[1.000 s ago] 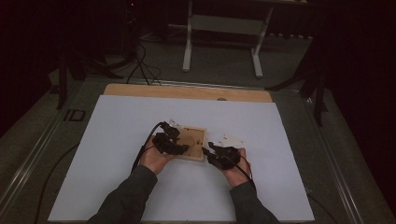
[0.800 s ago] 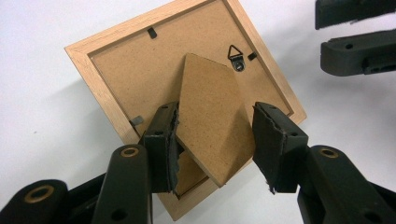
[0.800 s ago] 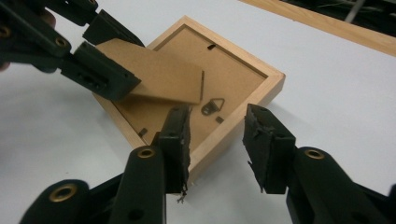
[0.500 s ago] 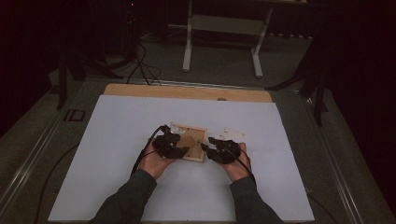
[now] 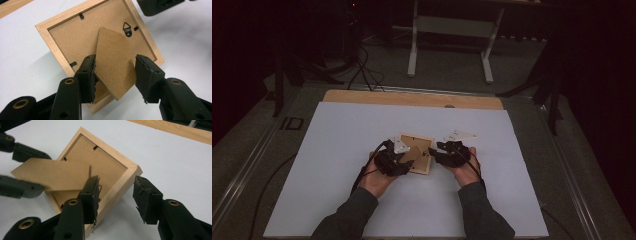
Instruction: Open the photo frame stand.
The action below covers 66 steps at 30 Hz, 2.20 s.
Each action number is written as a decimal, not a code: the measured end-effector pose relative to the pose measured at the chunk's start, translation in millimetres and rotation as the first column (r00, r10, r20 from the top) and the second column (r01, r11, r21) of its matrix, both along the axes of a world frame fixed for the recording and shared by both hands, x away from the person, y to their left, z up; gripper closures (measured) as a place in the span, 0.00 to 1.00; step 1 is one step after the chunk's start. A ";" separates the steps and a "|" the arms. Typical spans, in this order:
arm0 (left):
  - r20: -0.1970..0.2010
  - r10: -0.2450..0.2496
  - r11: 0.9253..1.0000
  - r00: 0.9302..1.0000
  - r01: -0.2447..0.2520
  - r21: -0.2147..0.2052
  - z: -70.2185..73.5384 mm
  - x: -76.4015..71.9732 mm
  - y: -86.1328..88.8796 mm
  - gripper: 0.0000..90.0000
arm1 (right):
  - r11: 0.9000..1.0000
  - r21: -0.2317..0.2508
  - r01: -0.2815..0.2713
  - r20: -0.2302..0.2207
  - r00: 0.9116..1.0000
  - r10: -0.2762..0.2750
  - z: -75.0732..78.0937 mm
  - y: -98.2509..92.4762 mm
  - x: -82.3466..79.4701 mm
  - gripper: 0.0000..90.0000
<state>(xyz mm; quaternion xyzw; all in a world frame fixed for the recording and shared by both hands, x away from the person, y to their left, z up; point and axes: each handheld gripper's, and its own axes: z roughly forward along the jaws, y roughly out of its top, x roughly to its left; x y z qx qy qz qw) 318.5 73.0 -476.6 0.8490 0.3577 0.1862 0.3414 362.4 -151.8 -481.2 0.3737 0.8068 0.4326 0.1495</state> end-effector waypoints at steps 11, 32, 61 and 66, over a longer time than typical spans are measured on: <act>0.074 -0.027 0.999 0.997 0.024 0.038 -3.8 -9.8 3.2 0.59 | 0.999 0.022 -0.039 -0.070 0.997 0.040 -2.9 5.2 14.5 0.50; 0.125 -0.069 0.996 0.990 0.061 0.068 -9.5 -15.3 10.5 0.58 | 0.992 0.116 -0.047 -0.125 0.990 0.062 -4.8 2.4 28.4 0.56; -0.179 -0.024 0.992 0.984 0.002 -0.126 -6.2 5.9 27.4 0.61 | 0.992 0.096 -0.085 -0.055 0.994 0.090 5.8 4.7 16.4 0.62; -0.194 -0.042 0.993 0.980 0.020 -0.115 -7.9 6.1 25.8 0.68 | 0.992 0.087 -0.092 -0.042 0.994 0.096 8.5 6.1 12.9 0.63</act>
